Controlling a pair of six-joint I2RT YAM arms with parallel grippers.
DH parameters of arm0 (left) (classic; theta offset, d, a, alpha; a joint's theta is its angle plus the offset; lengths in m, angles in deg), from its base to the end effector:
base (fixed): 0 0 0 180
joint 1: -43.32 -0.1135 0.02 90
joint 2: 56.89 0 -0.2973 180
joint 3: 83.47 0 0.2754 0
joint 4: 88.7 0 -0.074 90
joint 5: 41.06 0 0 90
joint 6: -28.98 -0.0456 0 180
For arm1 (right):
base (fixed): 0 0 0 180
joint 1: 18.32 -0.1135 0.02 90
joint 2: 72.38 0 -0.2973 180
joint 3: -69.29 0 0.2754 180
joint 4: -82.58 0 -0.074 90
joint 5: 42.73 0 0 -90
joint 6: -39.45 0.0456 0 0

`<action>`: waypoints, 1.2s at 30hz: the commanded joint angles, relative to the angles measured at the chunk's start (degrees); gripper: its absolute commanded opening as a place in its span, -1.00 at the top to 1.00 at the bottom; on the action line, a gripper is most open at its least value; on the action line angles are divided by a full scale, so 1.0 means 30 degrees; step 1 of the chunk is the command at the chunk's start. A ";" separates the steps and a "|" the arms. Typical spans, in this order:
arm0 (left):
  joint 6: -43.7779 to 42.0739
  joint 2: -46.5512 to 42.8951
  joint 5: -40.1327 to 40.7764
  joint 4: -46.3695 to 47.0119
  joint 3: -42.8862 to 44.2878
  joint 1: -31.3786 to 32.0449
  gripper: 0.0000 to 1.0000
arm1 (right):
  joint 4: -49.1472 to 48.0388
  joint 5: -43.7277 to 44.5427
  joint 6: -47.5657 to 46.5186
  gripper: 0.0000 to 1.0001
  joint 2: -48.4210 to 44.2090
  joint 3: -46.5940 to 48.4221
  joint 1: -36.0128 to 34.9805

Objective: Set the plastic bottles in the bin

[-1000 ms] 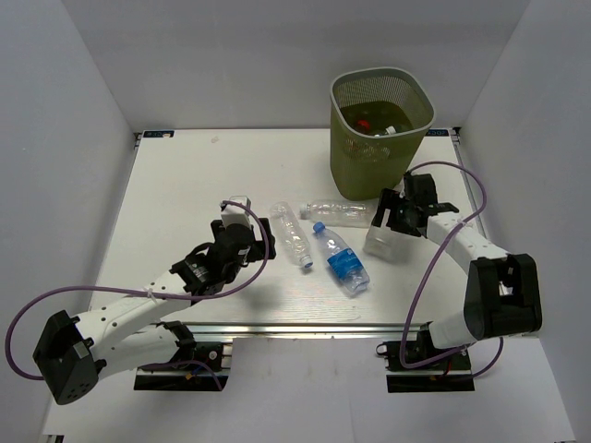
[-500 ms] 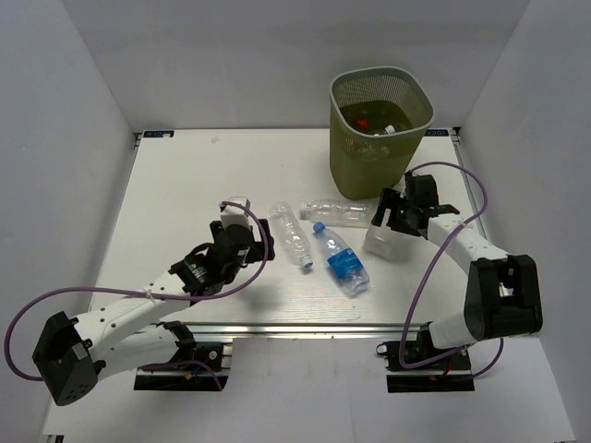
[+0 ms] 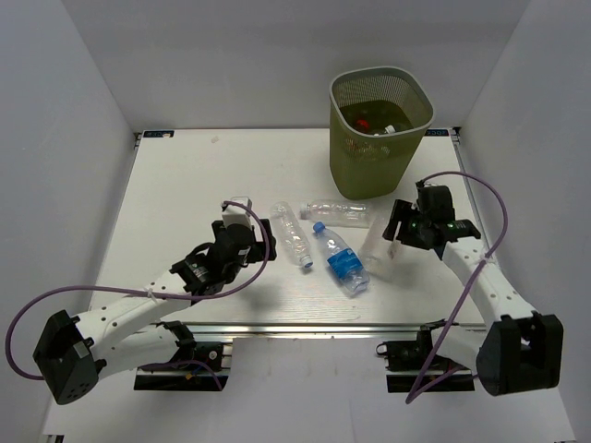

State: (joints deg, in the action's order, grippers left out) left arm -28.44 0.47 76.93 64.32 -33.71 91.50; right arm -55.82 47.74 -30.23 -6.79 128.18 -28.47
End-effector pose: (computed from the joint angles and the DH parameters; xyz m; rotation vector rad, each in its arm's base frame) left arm 0.1671 -0.1547 0.2626 0.0126 2.1114 -0.3149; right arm 0.2464 0.0437 0.2628 0.2189 2.4173 0.2333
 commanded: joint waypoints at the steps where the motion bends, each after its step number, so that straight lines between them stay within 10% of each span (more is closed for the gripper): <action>1: -0.0312 -0.0108 -0.0392 0.0608 0.0150 0.0081 -0.98 | 0.0640 0.0019 0.0757 -0.24 -0.1028 0.0707 0.0015; 7: -0.0312 -0.0108 -0.0570 0.0989 -0.0026 0.0081 -0.98 | 0.0728 -0.0508 0.0816 -0.24 -0.1206 0.0007 0.0249; 14: -0.0312 -0.0457 -0.0570 0.0815 -0.0202 0.0081 -0.98 | -0.0207 -0.1825 0.1576 -0.81 -0.0622 -0.0230 0.0864; 36: 0.0215 -0.1631 -0.0218 -0.0827 -0.0026 0.0081 -0.98 | -0.4925 -0.5869 0.4595 -0.72 0.4096 -0.2867 0.2593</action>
State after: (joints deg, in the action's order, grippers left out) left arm -28.36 -3.33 75.51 62.79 -34.00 91.50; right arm -68.30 32.75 -19.15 4.46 120.55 -21.21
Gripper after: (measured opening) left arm 0.990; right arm 0.876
